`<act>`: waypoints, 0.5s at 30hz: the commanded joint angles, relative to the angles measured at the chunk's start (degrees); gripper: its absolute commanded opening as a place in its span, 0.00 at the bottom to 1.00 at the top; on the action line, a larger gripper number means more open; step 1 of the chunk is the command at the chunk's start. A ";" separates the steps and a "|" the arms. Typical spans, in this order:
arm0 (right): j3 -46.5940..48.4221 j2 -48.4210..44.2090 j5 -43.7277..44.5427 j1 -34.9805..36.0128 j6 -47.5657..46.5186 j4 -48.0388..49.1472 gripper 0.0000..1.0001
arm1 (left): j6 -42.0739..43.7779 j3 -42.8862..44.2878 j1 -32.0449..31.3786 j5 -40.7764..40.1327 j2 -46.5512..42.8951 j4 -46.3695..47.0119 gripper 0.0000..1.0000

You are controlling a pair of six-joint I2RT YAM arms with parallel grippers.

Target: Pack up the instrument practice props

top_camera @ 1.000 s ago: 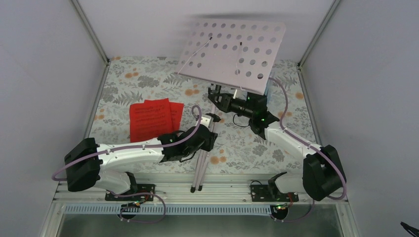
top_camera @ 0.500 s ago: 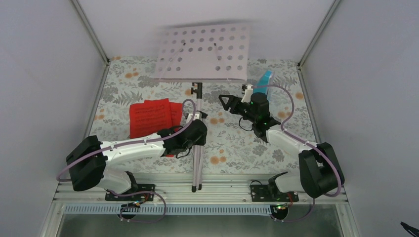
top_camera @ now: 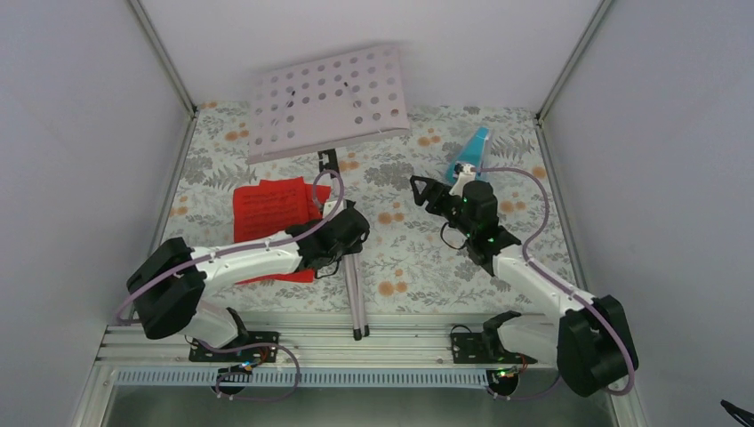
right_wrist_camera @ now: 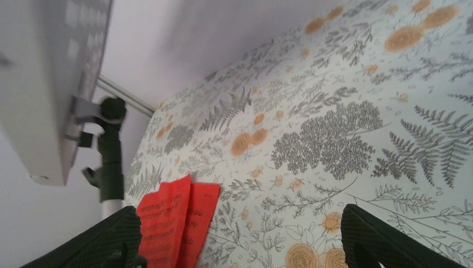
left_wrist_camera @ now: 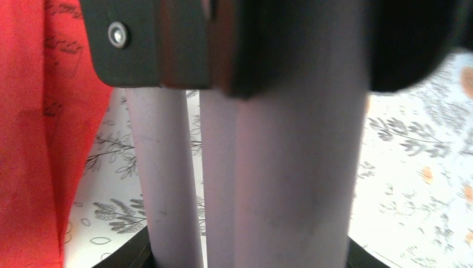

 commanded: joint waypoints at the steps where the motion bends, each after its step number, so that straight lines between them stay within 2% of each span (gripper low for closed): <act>1: -0.05 -5.51 3.65 0.25 0.60 -3.97 0.84 | -5.51 5.68 1.40 -12.49 1.19 3.93 0.02; 9: 5.10 -17.49 7.52 0.25 -3.97 -16.02 0.85 | -11.43 6.30 5.18 -11.04 4.41 2.37 0.02; 15: 9.01 -21.91 10.35 0.24 -6.45 -23.92 0.86 | -12.69 9.81 8.17 -9.26 9.76 2.25 0.02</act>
